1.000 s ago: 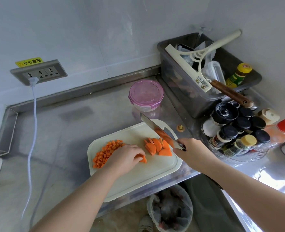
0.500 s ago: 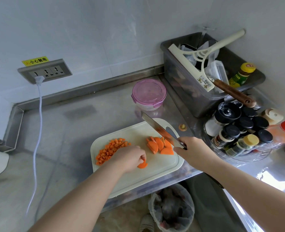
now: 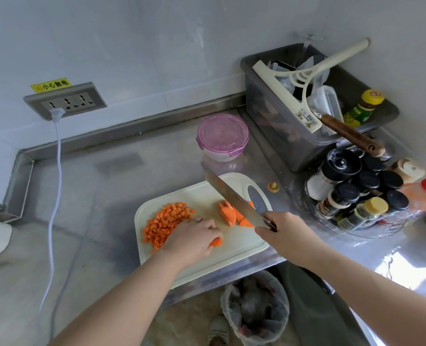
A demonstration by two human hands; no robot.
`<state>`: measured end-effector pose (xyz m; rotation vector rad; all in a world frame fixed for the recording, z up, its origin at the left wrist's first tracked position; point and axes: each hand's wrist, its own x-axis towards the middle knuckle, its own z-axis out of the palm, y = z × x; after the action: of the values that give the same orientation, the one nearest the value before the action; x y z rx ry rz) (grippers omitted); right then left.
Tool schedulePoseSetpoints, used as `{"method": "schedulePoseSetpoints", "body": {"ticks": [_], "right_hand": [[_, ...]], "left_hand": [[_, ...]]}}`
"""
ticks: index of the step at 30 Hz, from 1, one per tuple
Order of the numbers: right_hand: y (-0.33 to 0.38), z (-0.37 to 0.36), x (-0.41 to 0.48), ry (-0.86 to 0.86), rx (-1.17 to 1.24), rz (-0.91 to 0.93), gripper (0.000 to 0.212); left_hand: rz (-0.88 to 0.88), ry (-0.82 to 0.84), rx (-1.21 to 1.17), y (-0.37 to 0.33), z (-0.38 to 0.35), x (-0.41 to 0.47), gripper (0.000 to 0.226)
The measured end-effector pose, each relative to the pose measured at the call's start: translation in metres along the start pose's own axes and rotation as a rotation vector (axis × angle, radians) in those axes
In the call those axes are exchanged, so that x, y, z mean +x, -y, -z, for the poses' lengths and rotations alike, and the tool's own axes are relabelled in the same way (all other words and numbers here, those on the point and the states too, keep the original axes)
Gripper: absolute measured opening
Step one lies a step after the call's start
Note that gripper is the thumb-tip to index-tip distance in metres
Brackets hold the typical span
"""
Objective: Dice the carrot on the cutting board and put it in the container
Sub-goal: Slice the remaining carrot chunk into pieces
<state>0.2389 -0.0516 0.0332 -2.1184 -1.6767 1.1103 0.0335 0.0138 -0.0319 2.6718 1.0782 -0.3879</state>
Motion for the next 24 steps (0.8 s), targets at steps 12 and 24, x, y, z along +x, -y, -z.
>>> {"method": "schedulePoseSetpoints", "body": {"ticks": [12, 24], "right_hand": [[-0.008, -0.054, -0.012, 0.072, -0.071, -0.039, 0.029], [-0.008, -0.077, 0.003, 0.063, -0.089, -0.014, 0.022]], "left_hand": [[0.689, -0.291, -0.802, -0.03, -0.022, -0.011, 0.029], [0.662, -0.344, -0.601, -0.044, -0.016, 0.015, 0.03]]}}
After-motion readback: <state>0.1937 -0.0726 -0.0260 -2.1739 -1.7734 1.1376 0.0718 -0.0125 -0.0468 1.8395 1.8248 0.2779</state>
